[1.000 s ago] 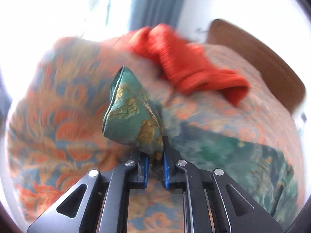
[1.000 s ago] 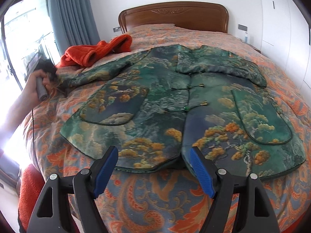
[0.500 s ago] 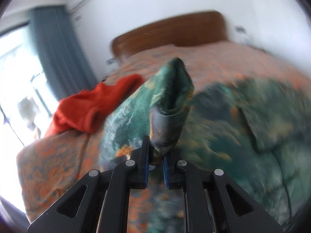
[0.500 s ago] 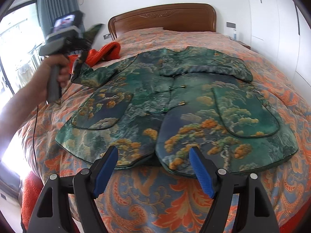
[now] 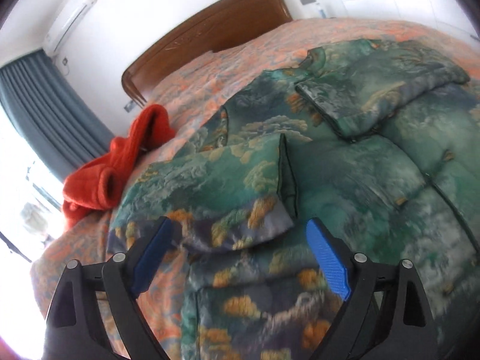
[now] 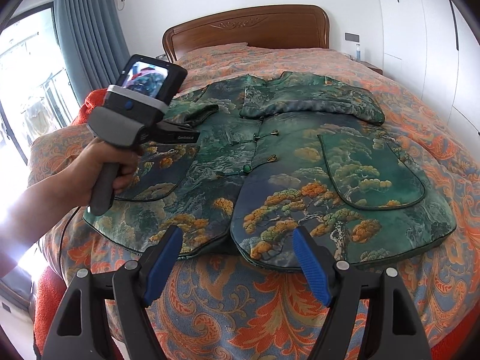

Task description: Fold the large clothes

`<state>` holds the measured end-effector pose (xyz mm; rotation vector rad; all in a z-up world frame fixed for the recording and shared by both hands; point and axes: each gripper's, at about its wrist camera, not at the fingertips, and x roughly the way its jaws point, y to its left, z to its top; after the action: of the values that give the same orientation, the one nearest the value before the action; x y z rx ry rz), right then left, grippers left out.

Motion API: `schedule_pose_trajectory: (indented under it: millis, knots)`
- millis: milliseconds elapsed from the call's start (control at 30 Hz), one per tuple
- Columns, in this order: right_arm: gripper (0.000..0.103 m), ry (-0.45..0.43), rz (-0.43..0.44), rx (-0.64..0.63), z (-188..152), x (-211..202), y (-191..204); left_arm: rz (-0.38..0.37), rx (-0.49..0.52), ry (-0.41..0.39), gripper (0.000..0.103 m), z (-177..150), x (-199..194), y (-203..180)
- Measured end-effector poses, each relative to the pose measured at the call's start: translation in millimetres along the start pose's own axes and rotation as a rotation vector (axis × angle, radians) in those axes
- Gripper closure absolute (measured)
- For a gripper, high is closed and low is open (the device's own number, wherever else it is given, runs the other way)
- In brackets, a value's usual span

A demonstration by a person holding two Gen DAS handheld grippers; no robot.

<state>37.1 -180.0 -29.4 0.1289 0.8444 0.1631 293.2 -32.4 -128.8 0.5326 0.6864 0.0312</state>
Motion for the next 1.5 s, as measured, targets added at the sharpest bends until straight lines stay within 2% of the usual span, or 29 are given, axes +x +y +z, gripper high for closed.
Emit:
schedule_pose_trajectory:
  millis: [267, 533, 667, 767, 867, 1000, 1167, 1233, 1300, 1333, 1367, 1400, 1433, 1500]
  knots:
    - [0.026, 0.004, 0.016, -0.032, 2.6, 1.5, 15.5, -0.118, -0.194, 0.026, 0.009, -26.5, -27.2, 51.5]
    - [0.025, 0.021, 0.041, -0.051, 7.5, 6.1, 27.9, -0.149, -0.375, 0.033, 0.007, -67.1, -55.7, 110.5]
    - [0.025, 0.018, 0.089, -0.036, 34.1, 8.7, 21.9, -0.136, -0.502, 0.043, 0.007, -95.4, -63.7, 154.6]
    - [0.026, 0.029, 0.142, 0.056, 76.9, 18.7, -1.0, -0.109, -0.578, 0.054, 0.006, -116.3, -68.4, 180.7]
    - [0.025, 0.067, 0.206, 0.190, 117.3, 49.7, -23.5, -0.094, -0.630, 0.058, 0.006, -131.4, -74.2, 194.8]
    - [0.026, 0.202, 0.393, 0.368, 158.6, 126.2, -26.8, -0.090, -0.671, 0.056, 0.006, -144.4, -83.4, 200.5]
    - [0.026, 0.411, 0.577, 0.627, 160.8, 234.7, 4.9, -0.087, -0.693, 0.076, 0.006, -158.1, -88.3, 199.6]
    - [0.026, 0.453, 0.565, 0.693, 155.1, 263.3, 20.0, -0.092, -0.704, 0.089, 0.006, -165.0, -87.0, 199.8]
    - [0.026, 0.426, 0.536, 0.698, 155.9, 280.5, 31.3, -0.098, -0.711, 0.105, 0.006, -172.7, -83.9, 199.6]
    - [0.028, 0.398, 0.511, 0.704, 158.1, 287.0, 35.5, -0.096, -0.711, 0.114, 0.006, -176.1, -81.8, 198.5]
    - [0.035, 0.365, 0.504, 0.715, 161.1, 291.6, 38.9, -0.094, -0.711, 0.124, 0.006, -177.7, -80.7, 197.2]
    - [0.067, 0.338, 0.502, 0.710, 165.5, 293.4, 41.3, -0.095, -0.711, 0.132, 0.006, -179.9, -79.2, 196.4]
    - [0.086, 0.308, 0.459, 0.675, 174.3, 293.3, 44.1, -0.099, -0.714, 0.138, 0.006, -182.1, -78.4, 195.7]
    - [0.087, 0.215, 0.377, 0.567, 201.7, 280.0, 48.2, -0.114, -0.723, 0.135, 0.006, -184.6, -80.2, 195.0]
